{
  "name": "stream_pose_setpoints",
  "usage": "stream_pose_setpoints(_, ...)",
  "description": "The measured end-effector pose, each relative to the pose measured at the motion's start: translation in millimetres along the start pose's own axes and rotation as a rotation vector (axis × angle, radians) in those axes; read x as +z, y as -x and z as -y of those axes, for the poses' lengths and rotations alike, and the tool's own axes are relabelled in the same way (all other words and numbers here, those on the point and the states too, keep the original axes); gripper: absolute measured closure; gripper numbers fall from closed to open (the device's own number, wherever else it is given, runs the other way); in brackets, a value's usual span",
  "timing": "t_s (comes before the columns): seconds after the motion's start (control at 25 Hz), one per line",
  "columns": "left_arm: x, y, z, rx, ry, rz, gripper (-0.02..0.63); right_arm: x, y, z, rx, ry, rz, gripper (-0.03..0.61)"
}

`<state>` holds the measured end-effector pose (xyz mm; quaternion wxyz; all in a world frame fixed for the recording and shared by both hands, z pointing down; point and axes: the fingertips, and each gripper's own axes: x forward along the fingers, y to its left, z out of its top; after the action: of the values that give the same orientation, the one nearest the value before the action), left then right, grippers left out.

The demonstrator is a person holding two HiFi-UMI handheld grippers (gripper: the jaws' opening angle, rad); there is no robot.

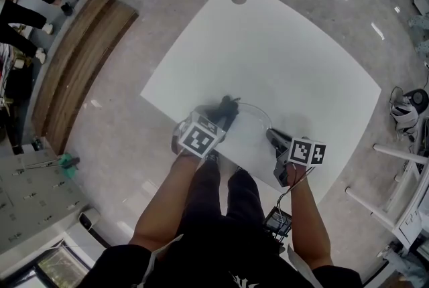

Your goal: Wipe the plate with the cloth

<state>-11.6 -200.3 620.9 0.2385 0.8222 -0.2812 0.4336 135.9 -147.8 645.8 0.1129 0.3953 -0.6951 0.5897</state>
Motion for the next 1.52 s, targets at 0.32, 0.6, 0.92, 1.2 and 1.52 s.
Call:
stream_pose_setpoints(0.32, -7, 12, -9, 0.031, 0.023, 0.023, 0.563, 2, 0, -3, -0.003, 0.018, 0.003, 0.549)
stream_pose_setpoints(0.6, -10, 14, -15, 0.051, 0.033, 0.027, 0.563, 2, 0, -2, -0.011, 0.027, 0.012, 0.548)
stream_pose_setpoints(0.92, -12, 24, -22, 0.076, 0.079, 0.064, 0.563, 4, 13, 1, -0.005, -0.007, 0.053, 0.546)
stream_pose_setpoints(1.2, -9, 56, -35, 0.057, 0.228, 0.263, 0.563, 22, 55, -20, 0.136, 0.035, 0.216, 0.567)
stream_pose_setpoints(1.52, 8, 116, 20, -0.108, 0.268, 0.606, 0.563, 22, 122, -102, 0.327, 0.363, 0.398, 0.574)
